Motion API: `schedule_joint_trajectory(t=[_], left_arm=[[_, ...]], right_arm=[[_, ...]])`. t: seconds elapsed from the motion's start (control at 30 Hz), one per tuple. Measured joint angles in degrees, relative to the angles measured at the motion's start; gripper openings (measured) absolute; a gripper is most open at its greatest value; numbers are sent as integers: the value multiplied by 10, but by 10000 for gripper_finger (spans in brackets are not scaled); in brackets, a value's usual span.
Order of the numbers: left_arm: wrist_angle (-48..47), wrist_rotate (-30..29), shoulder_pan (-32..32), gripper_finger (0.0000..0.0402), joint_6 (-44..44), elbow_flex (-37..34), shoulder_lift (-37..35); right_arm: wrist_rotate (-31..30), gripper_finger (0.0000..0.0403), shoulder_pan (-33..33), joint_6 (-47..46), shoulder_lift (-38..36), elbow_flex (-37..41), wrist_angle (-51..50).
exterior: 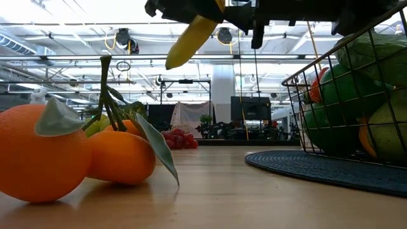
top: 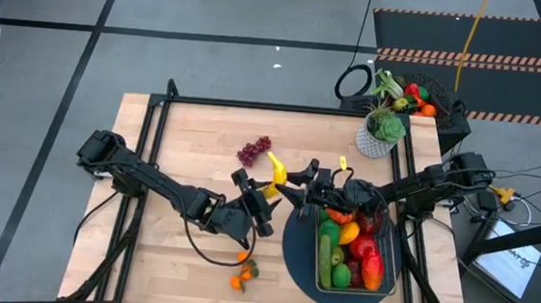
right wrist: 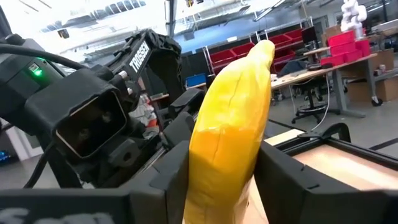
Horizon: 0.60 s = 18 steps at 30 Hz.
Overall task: Build produce basket
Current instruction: Put the banana into the wire basket
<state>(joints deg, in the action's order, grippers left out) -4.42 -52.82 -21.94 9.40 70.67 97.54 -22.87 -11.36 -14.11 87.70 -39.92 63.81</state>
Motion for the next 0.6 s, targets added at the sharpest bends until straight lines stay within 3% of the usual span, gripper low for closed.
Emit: schedule_joint_trajectory(t=[0.13, 0.27, 0.37, 0.6], left_arm=[[-6, 10, -15, 301, 13, -1, -10], [-11, 36, -36, 345, 16, 0, -38], [-17, 41, -50, 356, 24, 0, -61], [-59, 40, -70, 346, 44, 0, -73]], right_arm=[[23, 165, 1, 0, -17, 0, -24], [37, 157, 1, -2, -69, 0, -141], [64, 151, 0, -25, -119, 0, -237], [191, 155, 0, -106, -223, 0, -402]])
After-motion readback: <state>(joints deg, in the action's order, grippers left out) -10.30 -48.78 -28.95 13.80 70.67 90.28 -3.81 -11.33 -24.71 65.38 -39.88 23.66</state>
